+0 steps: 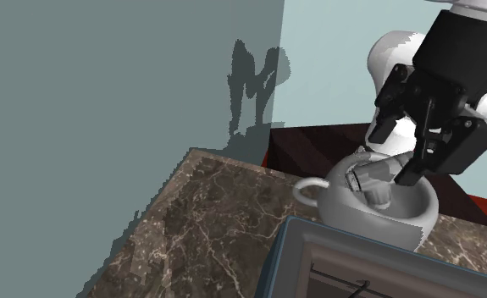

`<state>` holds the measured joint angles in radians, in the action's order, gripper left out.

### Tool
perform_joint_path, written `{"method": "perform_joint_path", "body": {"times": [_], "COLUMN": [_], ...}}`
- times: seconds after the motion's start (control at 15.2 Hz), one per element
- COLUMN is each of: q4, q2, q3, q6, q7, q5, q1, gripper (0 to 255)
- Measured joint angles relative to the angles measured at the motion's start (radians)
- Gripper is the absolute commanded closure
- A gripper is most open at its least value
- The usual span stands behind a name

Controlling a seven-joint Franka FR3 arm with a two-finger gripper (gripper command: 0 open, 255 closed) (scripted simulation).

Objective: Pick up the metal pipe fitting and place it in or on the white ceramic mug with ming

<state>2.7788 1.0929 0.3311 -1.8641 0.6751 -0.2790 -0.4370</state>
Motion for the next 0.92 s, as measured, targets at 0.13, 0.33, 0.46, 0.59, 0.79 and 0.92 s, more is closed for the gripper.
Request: {"method": "perform_joint_path", "body": {"times": [0.13, 0.33, 0.46, 0.59, 0.79, 0.92], "q4": [0.000, -0.018, -0.062, -0.104, -0.118, -0.120], "q2": [0.000, 0.002, 0.011, 0.013, 0.009, 0.009], "q3": [0.000, -0.004, -0.019, -0.032, -0.035, -0.035], "q6": [0.000, 0.019, 0.071, 0.116, 0.127, 0.128], "q7": [0.000, 0.002, 0.004, 0.004, 0.004, 0.004], "q5": [0.000, 0.005, 0.017, 0.029, 0.033, 0.033], "q1": [0.000, 0.002, 0.005, 0.010, 0.012, 0.012], "gripper": [0, 0, 0, 0, 0, 0]}}
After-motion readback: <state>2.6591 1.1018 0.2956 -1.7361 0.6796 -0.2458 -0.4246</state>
